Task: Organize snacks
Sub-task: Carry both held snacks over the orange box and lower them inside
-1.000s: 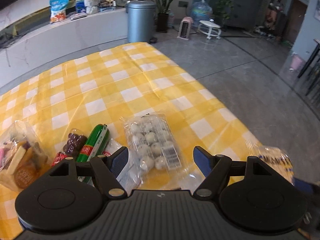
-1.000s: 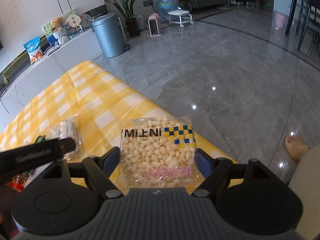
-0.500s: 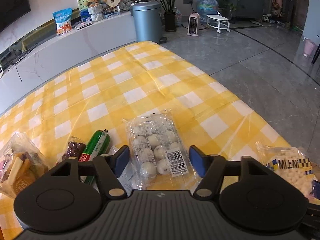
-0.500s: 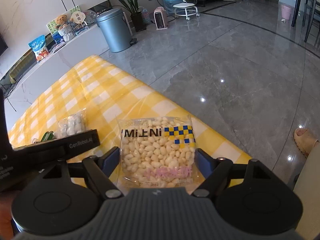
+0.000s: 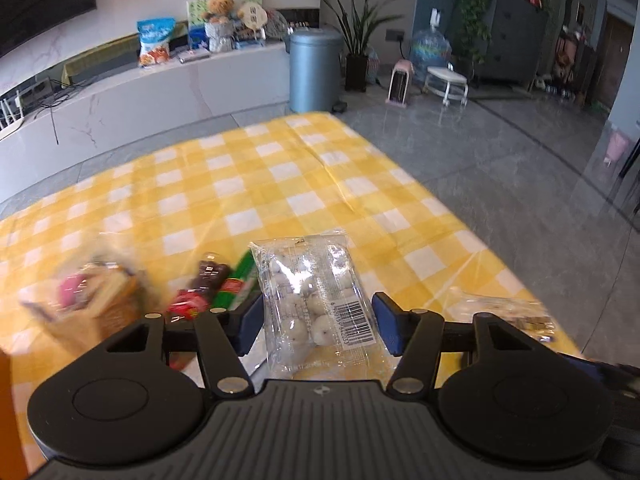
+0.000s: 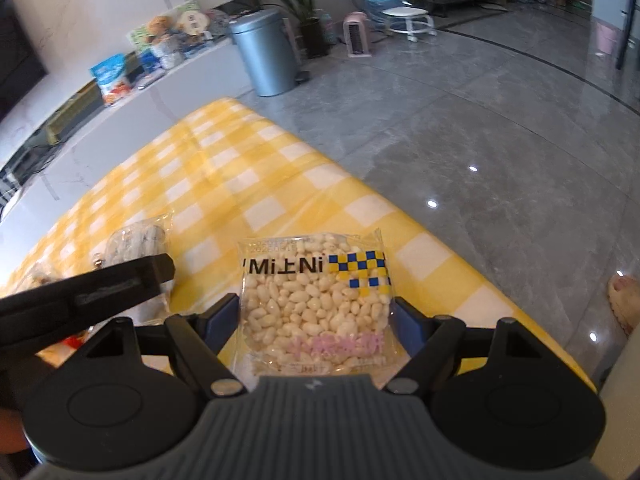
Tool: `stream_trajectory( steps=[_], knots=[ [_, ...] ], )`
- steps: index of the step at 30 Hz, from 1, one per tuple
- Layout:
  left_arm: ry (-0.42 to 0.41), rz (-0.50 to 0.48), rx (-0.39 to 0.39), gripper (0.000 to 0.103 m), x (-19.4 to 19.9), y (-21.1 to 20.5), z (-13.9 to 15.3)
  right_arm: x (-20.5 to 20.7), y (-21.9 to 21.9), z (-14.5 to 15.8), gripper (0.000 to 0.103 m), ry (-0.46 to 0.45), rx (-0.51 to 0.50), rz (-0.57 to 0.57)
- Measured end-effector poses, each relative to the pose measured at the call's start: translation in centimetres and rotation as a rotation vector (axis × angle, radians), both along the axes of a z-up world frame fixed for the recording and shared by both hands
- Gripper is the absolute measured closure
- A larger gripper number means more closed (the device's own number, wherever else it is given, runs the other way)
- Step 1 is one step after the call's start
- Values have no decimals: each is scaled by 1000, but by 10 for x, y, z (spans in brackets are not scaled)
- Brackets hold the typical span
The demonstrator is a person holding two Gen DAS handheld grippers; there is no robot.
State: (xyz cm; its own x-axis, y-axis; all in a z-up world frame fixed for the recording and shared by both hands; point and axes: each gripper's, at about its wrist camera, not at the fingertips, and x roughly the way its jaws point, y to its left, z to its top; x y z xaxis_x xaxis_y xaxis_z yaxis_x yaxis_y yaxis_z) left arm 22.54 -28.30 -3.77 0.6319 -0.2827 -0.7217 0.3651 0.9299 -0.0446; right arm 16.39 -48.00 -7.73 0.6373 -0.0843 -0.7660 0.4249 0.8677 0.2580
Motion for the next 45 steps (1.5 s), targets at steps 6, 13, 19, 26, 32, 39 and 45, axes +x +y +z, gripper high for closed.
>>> stream_trajectory(
  steps=[6, 13, 19, 26, 32, 39, 45],
  knots=[
    [-27, 30, -85, 36, -28, 37, 31, -1, 16, 5, 24, -64, 46, 123],
    [-51, 102, -190, 36, -68, 96, 67, -7, 29, 8, 24, -80, 160, 212],
    [-83, 188, -290, 36, -100, 150, 86, -23, 75, 25, 24, -94, 151, 369],
    [-154, 315, -350, 36, -129, 227, 112, -54, 165, 68, 25, -208, 185, 555],
    [-193, 466, -343, 36, -149, 298, 127, -65, 241, 113, 25, -279, 109, 703],
    [-121, 507, -352, 35, -152, 358, 120, -68, 318, 147, 25, -284, -13, 873],
    [-45, 515, -356, 35, -138, 403, 108, -55, 361, 163, 25, -253, -80, 969]
  ],
)
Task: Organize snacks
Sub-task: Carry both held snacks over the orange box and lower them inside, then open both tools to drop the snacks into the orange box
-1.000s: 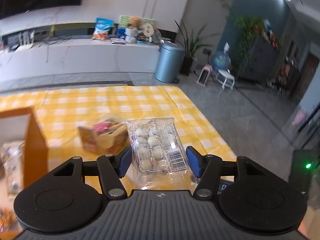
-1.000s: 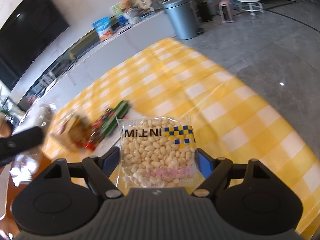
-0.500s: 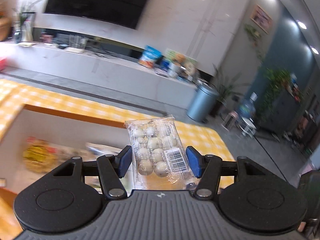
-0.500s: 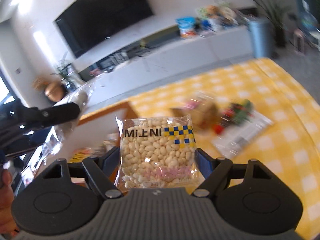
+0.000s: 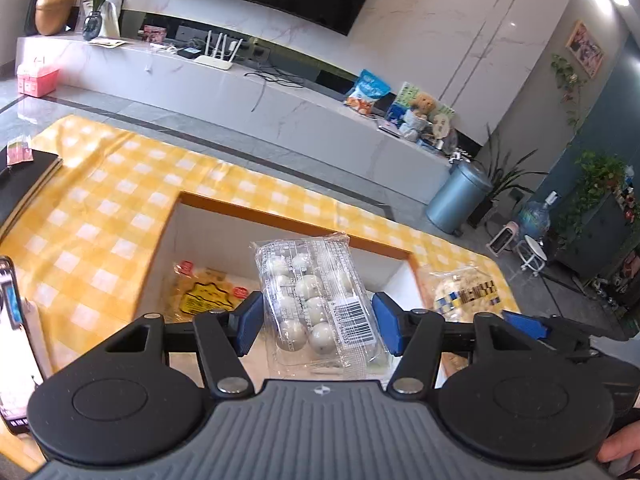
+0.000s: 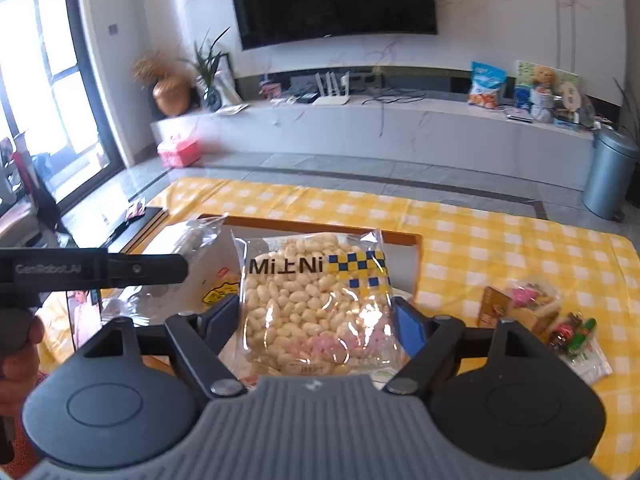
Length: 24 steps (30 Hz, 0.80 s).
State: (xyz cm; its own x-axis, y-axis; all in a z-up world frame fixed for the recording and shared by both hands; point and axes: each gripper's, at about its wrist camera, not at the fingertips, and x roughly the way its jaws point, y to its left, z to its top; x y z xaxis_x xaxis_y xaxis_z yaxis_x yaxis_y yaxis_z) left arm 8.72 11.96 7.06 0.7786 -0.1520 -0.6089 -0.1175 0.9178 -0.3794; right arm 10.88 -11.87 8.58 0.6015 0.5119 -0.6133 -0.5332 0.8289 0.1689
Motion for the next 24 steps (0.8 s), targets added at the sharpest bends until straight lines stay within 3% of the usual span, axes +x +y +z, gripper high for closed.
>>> stream_trajectory(
  steps=[6, 10, 14, 18, 24],
  knots=[
    [65, -14, -23, 35, 21, 28, -23, 30, 27, -4, 25, 43, -38, 34],
    [117, -46, -26, 35, 34, 31, -45, 44, 59, -18, 25, 56, -176, 131],
    [194, -95, -47, 35, 41, 27, -69, 59, 71, -47, 24, 161, -279, 182],
    [246, -123, -22, 35, 47, 21, -83, 74, 73, -75, 24, 296, -314, 175],
    [292, -149, -6, 35, 55, 12, -93, 78, 86, -95, 24, 280, -446, 204]
  ],
)
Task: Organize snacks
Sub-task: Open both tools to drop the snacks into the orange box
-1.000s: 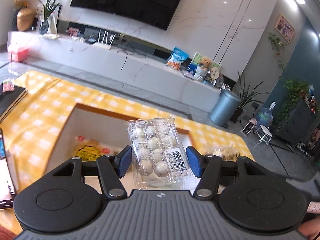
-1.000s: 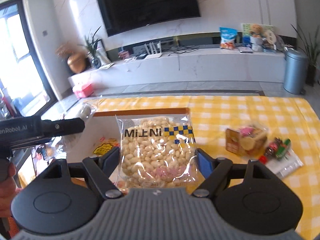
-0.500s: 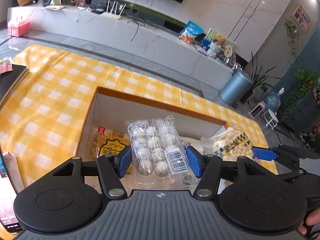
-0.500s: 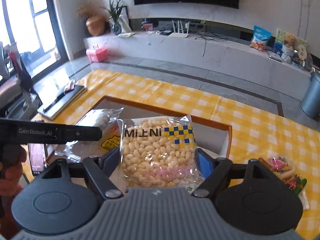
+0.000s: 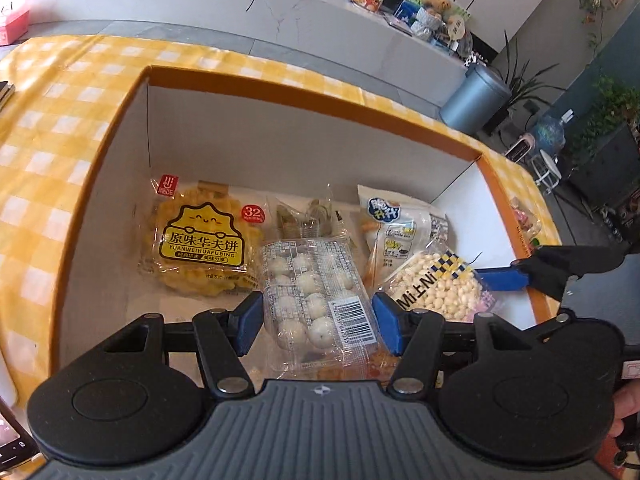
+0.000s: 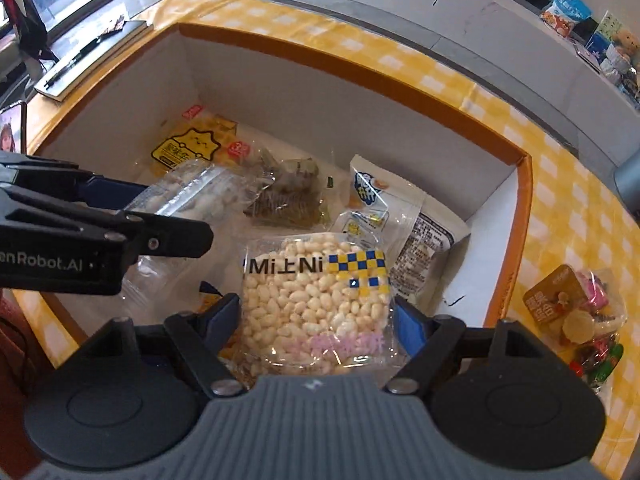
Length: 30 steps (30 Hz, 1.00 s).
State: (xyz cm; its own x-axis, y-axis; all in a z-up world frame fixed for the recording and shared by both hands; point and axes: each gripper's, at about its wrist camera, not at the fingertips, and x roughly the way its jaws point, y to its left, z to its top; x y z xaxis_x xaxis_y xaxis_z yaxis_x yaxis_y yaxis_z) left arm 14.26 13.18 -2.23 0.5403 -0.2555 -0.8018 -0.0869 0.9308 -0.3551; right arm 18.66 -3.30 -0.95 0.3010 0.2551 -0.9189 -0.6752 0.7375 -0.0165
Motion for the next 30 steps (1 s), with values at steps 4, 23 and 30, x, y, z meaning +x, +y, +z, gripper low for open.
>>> stream_trajectory(
  steps=[4, 23, 30],
  knots=[
    [15, -11, 4, 35, 2, -2, -2, 1, 5, 0, 24, -1, -61, 38],
    [-18, -15, 19, 22, 0, 2, 6, 2, 8, 3, 21, -26, -114, 41],
    [-213, -27, 57, 19, -13, -7, 28, -13, -3, 33, 20, -126, -49, 41]
  ],
)
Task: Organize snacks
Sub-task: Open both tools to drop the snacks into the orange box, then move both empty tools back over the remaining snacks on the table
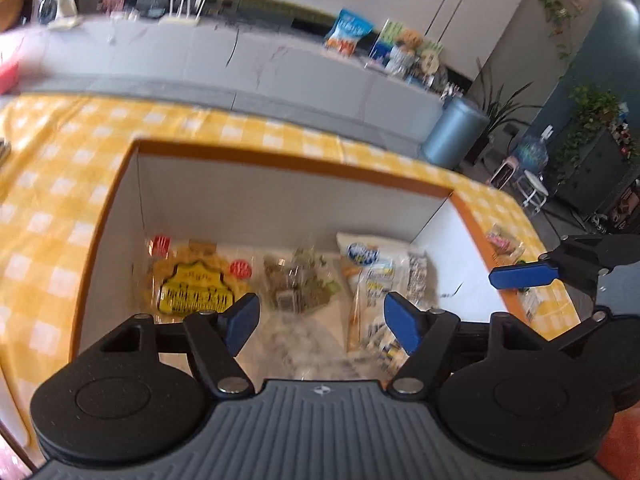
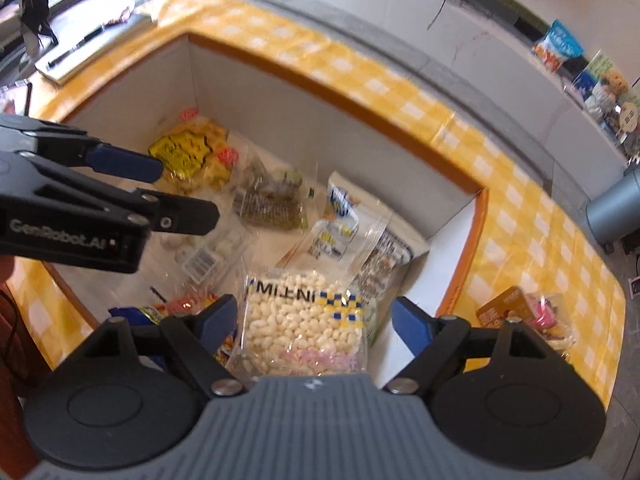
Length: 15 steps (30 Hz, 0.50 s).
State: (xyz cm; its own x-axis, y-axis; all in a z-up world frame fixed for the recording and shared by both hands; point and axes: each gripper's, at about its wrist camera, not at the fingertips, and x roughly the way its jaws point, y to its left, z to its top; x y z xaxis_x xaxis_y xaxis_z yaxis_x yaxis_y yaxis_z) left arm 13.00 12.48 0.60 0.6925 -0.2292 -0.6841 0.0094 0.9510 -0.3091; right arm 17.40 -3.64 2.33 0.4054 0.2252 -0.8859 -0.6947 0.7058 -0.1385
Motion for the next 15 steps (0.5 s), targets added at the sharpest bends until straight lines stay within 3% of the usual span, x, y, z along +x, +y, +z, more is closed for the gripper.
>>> stream_trajectory(
  steps=[4, 8, 15],
  knots=[
    [-124, -33, 36, 19, -11, -15, 12, -17, -21, 24, 20, -115, 92, -33],
    [-195, -56, 62, 19, -19, -34, 17, -35, -56, 40, 21, -208, 213, -107],
    [-304, -141, 107, 19, -34, -79, 30, -64, -127, 40, 21, -314, 367, -277]
  ],
)
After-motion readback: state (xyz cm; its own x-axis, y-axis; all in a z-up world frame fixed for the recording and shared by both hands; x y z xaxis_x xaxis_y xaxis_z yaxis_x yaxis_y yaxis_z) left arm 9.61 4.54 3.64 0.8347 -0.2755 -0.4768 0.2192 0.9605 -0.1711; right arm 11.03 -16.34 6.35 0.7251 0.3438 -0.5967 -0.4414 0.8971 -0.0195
